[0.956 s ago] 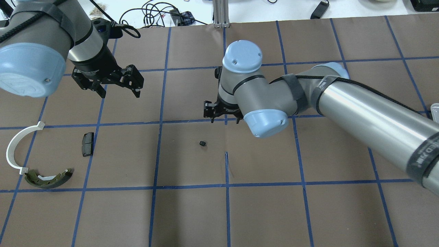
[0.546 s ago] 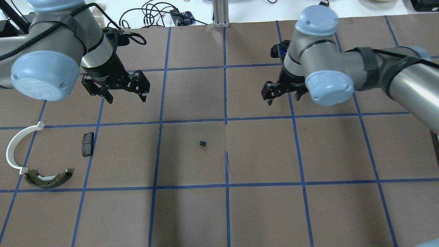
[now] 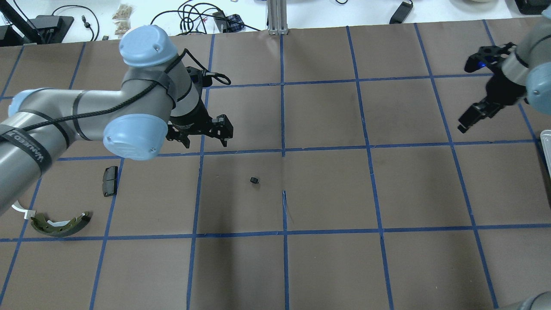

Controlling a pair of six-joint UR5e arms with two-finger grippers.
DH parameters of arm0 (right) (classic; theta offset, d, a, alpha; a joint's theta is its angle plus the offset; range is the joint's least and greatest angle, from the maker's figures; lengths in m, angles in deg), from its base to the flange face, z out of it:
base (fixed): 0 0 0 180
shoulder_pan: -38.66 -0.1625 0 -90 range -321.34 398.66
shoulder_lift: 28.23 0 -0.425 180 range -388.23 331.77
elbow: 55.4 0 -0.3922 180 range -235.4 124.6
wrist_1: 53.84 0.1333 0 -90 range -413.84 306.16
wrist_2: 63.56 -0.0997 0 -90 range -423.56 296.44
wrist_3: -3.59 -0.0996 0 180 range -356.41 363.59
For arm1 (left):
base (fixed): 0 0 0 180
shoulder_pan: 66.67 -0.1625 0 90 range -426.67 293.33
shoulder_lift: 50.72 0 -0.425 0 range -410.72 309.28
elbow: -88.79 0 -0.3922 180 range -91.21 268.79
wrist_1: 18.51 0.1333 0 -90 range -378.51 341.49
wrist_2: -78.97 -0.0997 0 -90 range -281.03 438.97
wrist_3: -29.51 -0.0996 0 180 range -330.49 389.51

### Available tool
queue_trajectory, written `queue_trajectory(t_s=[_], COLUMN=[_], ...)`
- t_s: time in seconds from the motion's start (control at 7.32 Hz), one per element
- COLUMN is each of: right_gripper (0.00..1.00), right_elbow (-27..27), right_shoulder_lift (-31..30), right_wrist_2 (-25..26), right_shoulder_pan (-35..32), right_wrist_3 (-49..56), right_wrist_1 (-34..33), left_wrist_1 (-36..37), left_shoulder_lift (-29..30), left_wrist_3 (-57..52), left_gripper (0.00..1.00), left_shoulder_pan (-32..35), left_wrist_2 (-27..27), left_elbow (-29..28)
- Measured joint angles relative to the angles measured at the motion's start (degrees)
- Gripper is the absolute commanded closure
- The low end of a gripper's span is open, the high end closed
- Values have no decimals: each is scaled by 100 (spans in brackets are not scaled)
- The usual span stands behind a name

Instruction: Place bearing gear from tray to pile

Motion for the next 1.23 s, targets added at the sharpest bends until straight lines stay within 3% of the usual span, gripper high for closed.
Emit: queue_trajectory(t_s=[0.41, 0.55, 0.96, 1.23], right_gripper=[11, 20, 22, 23], right_elbow=[-175, -212, -581, -887], right_shoulder_lift=[181, 311, 430, 430], right_wrist_2=[-13, 14, 532, 548], right_shoulder_pan=[2019, 2453, 2850, 2881], right_wrist_3=[1660, 1863, 2085, 2027], right_wrist_1=[-104, -125, -729, -1068], left_wrist_1=[683, 791, 1256, 1359], left_shoulder_lift=[498, 642, 998, 1147], left_wrist_3=[341, 373, 603, 653], left_gripper=[0, 0, 2, 14], left_shoulder_pan=[425, 518, 740, 781], left_wrist_2=[202, 208, 222, 228], left_elbow=[255, 298, 505, 528])
